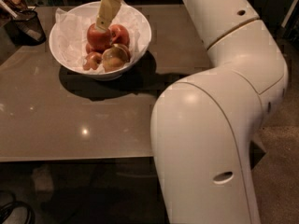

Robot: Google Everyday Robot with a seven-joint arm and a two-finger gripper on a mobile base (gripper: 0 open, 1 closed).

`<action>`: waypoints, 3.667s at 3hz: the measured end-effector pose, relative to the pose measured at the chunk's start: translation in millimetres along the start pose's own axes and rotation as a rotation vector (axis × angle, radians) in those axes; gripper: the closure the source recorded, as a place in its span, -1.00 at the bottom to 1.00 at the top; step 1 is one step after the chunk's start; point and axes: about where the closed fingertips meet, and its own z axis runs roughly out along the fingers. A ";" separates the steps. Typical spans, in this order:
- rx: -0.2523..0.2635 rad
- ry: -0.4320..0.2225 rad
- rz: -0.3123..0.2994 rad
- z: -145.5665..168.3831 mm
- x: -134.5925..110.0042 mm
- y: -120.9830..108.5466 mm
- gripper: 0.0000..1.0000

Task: Pick apple from white bowl

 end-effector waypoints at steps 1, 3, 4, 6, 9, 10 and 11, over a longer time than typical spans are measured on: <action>-0.020 -0.008 0.030 9.2 -0.4 -0.7 -0.42; -0.079 -0.029 0.071 29.6 -2.4 4.6 -0.48; -0.098 -0.035 0.079 36.5 -2.2 6.0 -0.46; -0.103 -0.022 0.079 46.4 1.9 1.8 -0.42; -0.119 0.001 0.084 69.9 3.8 -5.8 -0.42; -0.117 0.005 0.091 71.9 5.6 -7.1 -0.06; -0.117 0.005 0.091 71.9 5.6 -7.1 0.41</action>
Offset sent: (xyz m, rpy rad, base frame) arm -0.0066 0.0043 -0.0211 0.0122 0.1362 -0.0119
